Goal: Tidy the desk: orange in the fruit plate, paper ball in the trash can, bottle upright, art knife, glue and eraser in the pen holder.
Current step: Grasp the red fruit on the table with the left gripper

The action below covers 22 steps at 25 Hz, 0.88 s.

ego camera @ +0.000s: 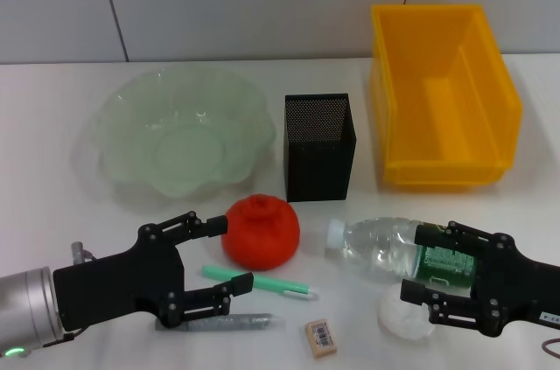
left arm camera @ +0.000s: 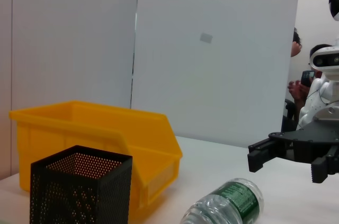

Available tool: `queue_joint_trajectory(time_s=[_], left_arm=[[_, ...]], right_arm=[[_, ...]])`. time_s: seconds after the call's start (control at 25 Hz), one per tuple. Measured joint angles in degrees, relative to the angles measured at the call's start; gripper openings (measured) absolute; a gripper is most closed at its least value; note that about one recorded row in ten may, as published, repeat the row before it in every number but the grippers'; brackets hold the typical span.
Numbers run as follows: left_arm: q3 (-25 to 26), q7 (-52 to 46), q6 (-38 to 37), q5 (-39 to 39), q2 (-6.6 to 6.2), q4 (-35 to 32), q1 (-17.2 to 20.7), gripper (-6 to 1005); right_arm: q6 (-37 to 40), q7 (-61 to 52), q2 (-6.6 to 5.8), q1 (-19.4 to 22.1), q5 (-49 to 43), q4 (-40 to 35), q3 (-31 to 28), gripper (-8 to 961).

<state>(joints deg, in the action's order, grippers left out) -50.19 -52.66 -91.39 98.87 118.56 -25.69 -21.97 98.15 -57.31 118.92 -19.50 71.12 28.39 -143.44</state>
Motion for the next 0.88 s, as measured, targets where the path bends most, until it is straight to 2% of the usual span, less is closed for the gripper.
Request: queue_joint_trajectory(time_s=[0.76, 0.88], left_arm=[[0.4, 0.6, 0.1, -0.4, 0.11, 0.3, 0.0, 774], [0.5, 0.6, 2.1, -0.5, 0.35, 0.4, -0.6, 768]], right_arm=[[0.8, 0.2, 0.00, 0.4, 0.3, -0.1, -0.6, 789], [0.9, 0.3, 0.01, 0.8, 0.8, -0.1, -0.8, 789]])
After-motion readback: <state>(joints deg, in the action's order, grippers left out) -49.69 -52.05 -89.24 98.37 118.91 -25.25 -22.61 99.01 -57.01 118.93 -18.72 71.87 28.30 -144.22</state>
